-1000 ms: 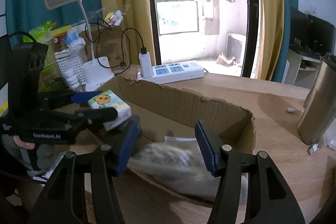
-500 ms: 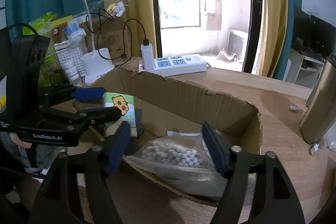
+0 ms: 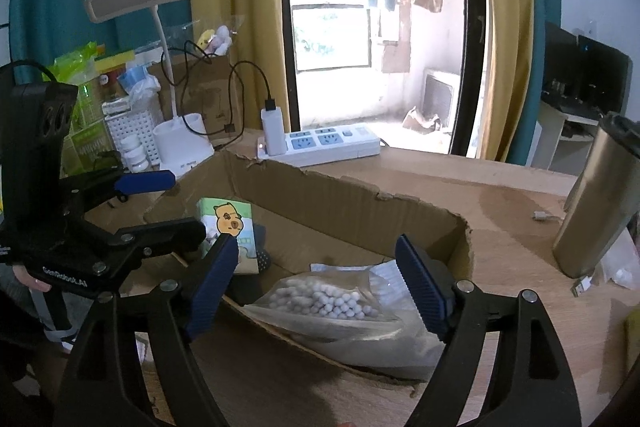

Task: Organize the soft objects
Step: 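Lower the tissue pack into the box and open the left gripper while the right gripper releases the swab bag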

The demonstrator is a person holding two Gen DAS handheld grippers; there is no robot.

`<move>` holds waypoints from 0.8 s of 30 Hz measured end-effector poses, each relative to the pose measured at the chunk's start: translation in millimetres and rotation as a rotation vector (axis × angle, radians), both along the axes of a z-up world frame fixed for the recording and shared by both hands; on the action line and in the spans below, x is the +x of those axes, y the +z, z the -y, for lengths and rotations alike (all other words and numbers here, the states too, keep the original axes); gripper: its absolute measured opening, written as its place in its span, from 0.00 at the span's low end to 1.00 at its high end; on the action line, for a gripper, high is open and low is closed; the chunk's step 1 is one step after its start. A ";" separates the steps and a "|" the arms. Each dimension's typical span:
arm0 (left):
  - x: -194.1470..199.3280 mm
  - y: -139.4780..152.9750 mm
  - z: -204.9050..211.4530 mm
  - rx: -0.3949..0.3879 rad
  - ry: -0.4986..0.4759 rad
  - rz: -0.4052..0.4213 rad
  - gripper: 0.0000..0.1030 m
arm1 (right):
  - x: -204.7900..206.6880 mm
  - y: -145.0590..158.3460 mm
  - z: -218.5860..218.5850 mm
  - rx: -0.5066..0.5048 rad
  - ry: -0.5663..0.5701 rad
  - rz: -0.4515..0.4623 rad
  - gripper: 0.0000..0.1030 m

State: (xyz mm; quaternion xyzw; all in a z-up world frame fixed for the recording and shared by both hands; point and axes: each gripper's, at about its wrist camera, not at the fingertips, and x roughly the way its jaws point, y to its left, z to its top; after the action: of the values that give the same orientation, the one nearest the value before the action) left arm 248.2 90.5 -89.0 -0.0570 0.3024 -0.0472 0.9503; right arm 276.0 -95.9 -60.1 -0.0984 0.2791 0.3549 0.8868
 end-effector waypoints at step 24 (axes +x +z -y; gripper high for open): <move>-56.6 41.5 11.8 0.022 0.006 0.095 0.94 | -39.1 30.6 26.1 0.039 -0.020 0.072 0.81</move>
State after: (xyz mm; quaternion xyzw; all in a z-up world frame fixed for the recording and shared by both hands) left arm 191.6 78.7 -47.6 -0.0449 0.2570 -0.0436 0.9644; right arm 236.9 -122.0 -29.5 -0.0909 0.2411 0.3476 0.9015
